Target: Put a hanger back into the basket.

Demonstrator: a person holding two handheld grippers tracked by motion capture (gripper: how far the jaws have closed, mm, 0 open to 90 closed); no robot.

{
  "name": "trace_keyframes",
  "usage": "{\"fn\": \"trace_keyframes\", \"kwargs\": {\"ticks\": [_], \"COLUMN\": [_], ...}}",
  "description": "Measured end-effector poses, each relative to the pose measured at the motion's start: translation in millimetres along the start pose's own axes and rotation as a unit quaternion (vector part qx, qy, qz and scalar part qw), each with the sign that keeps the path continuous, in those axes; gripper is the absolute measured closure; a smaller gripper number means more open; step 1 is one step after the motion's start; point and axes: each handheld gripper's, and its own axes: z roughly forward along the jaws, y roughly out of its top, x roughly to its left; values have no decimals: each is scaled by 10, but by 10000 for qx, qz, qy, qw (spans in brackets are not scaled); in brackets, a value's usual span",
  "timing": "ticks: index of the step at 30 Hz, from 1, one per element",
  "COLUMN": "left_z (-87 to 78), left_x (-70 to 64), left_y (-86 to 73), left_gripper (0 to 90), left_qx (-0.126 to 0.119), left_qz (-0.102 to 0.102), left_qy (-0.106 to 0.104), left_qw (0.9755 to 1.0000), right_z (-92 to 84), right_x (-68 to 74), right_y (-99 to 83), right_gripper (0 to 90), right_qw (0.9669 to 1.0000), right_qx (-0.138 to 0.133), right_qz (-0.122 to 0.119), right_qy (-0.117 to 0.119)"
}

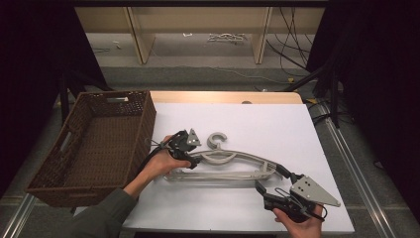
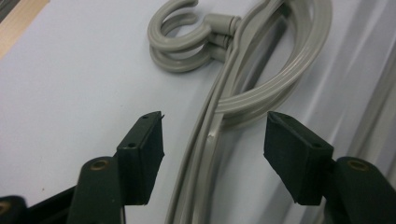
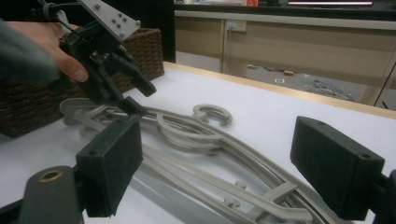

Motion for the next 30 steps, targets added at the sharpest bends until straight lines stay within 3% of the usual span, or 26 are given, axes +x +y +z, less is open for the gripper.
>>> {"fn": "trace_keyframes", "kwargs": {"ticks": [9,10,11,14,18,20,23,30], "left_z": [126,132,155,184,216,240,256,206], "left_x": [30,52,47,70,77,73,68,112], "left_y": [-8,-5,-11,-1,45,67,72,53], "left_gripper": [452,462,471,517,551,595,664,783], "left_qx": [127,206,169,197,291,365,409,412], "left_qz": [38,135,19,53,272,343,529,631], "left_qy": [-117,-148,-142,-240,-218,-332,-284,-372], "left_qw": [9998,9996,9998,9995,9990,9982,9974,9965], "right_z": [11,6,5,8,31,17,13,29], "right_x": [9,8,9,12,14,10,7,15], "right_y": [-1,0,0,1,-6,-5,-1,-8], "right_gripper": [186,187,188,193,194,196,200,213], "right_qw": [10000,10000,10000,10000,9999,10000,10000,9999], "right_qx": [-16,40,49,55,-59,26,26,-9], "right_qz": [12,-7,4,-22,31,6,-21,22], "right_qy": [46,15,21,37,102,90,76,153]}}
